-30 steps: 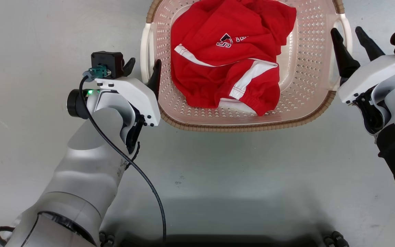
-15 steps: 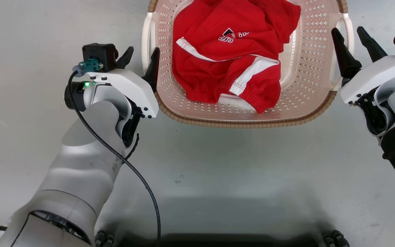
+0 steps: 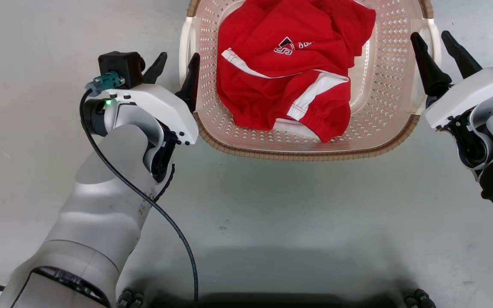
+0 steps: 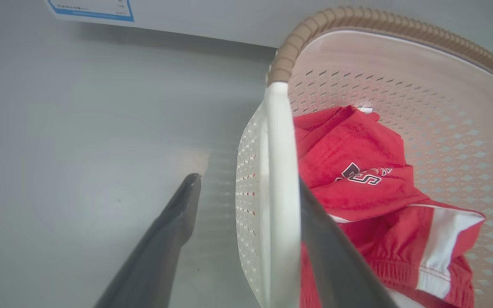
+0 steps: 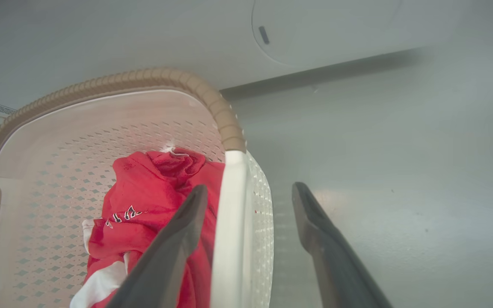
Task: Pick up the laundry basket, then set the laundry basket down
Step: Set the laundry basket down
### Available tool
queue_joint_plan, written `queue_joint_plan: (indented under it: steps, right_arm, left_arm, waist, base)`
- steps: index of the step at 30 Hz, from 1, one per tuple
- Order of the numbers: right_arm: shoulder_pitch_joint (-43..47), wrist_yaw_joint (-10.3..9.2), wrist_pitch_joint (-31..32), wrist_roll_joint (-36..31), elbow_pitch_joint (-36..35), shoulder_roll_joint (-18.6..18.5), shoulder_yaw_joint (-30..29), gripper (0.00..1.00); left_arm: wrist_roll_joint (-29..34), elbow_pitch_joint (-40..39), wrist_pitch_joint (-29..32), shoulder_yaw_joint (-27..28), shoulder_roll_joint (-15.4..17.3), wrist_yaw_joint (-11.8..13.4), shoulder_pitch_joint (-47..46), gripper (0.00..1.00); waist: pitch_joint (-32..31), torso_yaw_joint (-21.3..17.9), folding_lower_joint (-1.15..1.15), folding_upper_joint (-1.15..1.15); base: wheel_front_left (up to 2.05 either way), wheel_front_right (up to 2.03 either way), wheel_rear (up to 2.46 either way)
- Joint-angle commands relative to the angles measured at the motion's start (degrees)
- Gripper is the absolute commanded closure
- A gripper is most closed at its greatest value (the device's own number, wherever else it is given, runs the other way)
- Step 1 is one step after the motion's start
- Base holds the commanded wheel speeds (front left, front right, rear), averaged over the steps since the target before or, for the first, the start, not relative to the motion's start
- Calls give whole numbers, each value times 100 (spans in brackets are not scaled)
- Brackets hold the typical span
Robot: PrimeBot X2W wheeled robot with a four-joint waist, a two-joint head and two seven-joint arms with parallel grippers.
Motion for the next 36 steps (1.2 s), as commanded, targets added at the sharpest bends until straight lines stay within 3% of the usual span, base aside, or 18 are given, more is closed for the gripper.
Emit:
queue_joint_plan:
  steps: [1,22,36]
  right_arm:
    - [291,-21,4,46,-63,-78,56,0]
    - [408,-21,4,148,336,-33,219,0]
    - [714,-21,4,-146,429,10,84,0]
  left_arm:
    - [17,-63,-59,101,175,-32,220,0]
    - [31,163,-60,243,306,-33,731,0]
    - [579,-60,-60,632,451,-27,1223,0]
  waist:
    - [-21,1,0,0]
    - [-921,-56,0,0]
    - [-1763,-19,0,0]
  base:
    - [0,0,0]
    - [0,0,0]
    - [0,0,0]
